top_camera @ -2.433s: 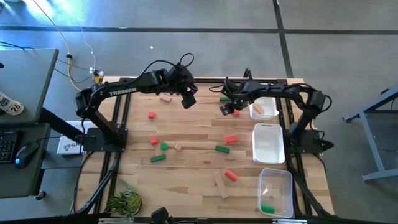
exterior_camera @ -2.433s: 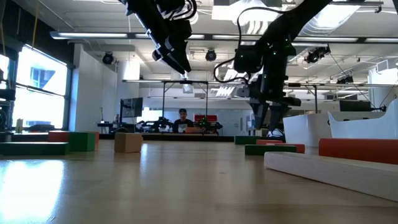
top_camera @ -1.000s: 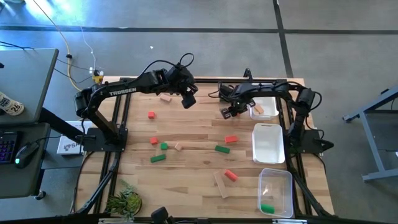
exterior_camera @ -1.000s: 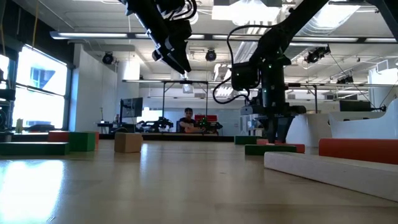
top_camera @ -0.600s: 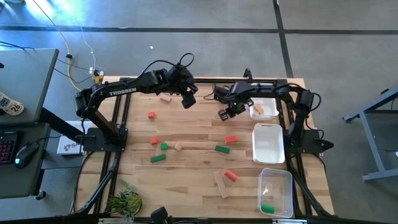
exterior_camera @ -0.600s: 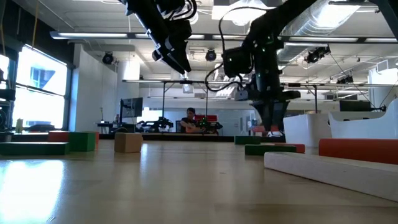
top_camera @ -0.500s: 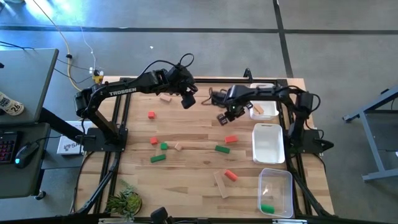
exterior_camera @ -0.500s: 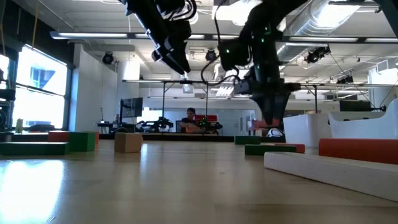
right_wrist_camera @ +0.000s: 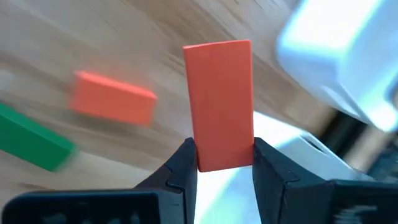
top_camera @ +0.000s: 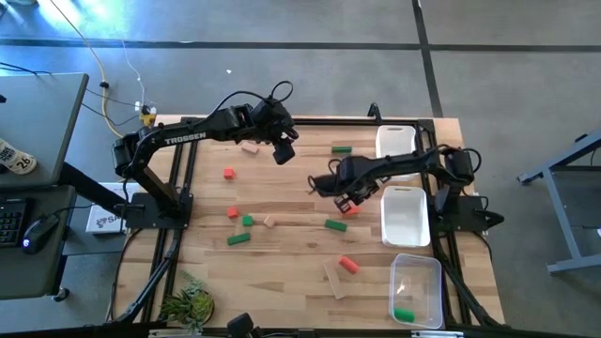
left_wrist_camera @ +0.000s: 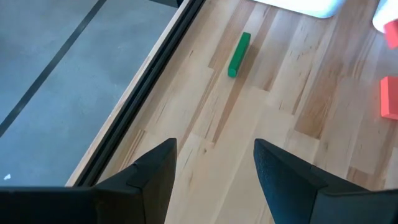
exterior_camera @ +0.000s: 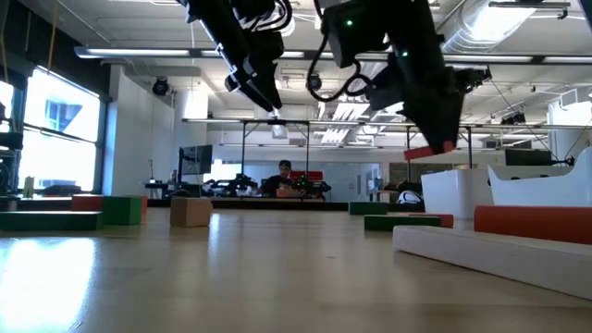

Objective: Sort & place blocks by color
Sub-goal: Put the orange block into the bottom white bin

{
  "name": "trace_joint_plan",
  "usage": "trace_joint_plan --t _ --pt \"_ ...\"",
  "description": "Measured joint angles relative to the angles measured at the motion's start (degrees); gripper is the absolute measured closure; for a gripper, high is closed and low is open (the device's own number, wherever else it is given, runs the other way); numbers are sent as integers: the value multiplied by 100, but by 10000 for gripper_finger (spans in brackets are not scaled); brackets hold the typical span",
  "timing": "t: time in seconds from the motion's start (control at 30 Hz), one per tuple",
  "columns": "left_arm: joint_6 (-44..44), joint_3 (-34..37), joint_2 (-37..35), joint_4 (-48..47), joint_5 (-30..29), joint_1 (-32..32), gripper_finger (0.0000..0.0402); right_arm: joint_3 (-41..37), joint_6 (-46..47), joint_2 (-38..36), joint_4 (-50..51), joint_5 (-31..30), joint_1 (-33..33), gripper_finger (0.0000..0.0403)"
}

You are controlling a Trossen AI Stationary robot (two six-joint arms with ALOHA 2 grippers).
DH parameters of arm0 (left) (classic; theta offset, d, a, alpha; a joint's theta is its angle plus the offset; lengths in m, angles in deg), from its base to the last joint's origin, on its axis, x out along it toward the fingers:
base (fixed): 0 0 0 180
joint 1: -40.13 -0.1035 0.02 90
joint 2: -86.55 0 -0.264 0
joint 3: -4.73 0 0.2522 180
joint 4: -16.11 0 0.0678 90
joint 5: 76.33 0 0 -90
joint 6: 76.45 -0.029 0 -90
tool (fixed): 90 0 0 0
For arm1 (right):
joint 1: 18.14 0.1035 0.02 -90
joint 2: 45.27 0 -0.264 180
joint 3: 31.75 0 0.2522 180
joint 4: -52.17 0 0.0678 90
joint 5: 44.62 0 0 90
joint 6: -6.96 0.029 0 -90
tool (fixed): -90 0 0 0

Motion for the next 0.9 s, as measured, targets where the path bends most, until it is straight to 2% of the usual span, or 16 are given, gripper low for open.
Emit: trace_joint_plan --t 0.1,0.33,0.6,0.77,0.9 --pt "48 -1 0 -2 2 2 202 -2 136 -4 454 -162 239 315" --pt "611 0 0 -124 7 3 202 -523 517 -636 408 -446 679 315" --pt "1350 1 0 -642 91 195 202 -1895 1761 -2335 277 -124 1236 315" --pt "1711 1 0 -1074 96 519 202 -2691 2417 -3315 -349 153 1653 315" --pt "2049 1 0 -1299 95 813 202 -3276 2732 -3809 -743 305 1865 315"
